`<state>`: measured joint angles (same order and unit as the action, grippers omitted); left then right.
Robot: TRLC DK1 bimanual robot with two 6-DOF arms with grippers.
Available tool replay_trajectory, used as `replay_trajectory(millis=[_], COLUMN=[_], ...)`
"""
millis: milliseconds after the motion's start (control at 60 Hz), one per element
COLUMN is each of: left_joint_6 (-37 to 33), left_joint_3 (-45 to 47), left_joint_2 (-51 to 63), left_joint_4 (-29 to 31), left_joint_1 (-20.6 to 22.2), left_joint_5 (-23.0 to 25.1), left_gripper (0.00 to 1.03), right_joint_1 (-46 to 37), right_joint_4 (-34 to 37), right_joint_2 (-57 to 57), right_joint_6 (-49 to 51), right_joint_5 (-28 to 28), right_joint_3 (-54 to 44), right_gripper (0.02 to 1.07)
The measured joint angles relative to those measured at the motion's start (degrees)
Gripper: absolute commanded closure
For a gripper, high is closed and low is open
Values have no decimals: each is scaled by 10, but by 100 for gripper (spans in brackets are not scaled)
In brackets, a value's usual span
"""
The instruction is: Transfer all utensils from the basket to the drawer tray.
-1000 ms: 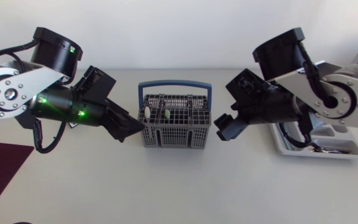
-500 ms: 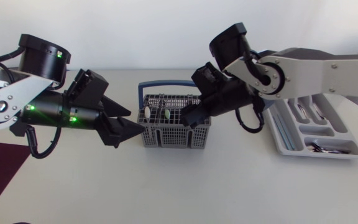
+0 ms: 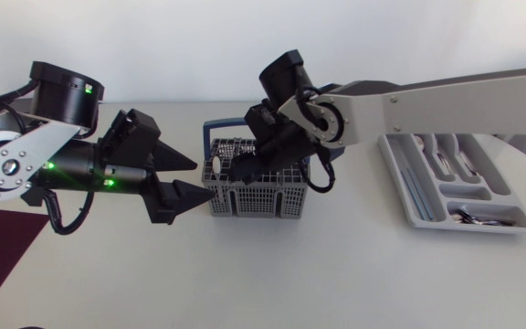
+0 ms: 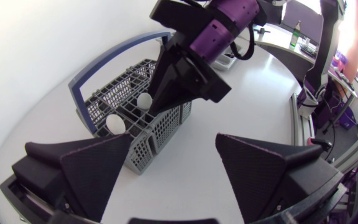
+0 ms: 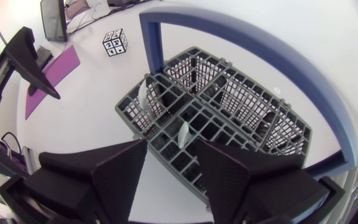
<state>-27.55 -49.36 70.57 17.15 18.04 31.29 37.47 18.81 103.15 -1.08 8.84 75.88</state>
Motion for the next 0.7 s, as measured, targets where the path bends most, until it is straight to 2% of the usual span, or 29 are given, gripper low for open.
replay_trajectory(millis=[117, 333, 467, 700], left_joint_6=[-8, -10, -11, -12], left_joint_3=[5, 6, 6, 11], left_joint_2=[4, 20, 29, 33], left_joint_4=[-12, -25, -29, -34], left_joint_1=[0, -2, -3, -3], left_joint_5=[0, 2, 2, 2], left_gripper=[8, 8, 8, 8], right_joint_1=[3, 7, 7, 7], right_joint_4=[-11, -27, -42, -56], right_joint_2=[23, 27, 31, 36], right_joint_6=[-5, -15, -20, -22], right_joint_5=[-21, -47, -47, -47], right_joint_3=[5, 9, 9, 10], right_gripper=[66, 66, 82, 97])
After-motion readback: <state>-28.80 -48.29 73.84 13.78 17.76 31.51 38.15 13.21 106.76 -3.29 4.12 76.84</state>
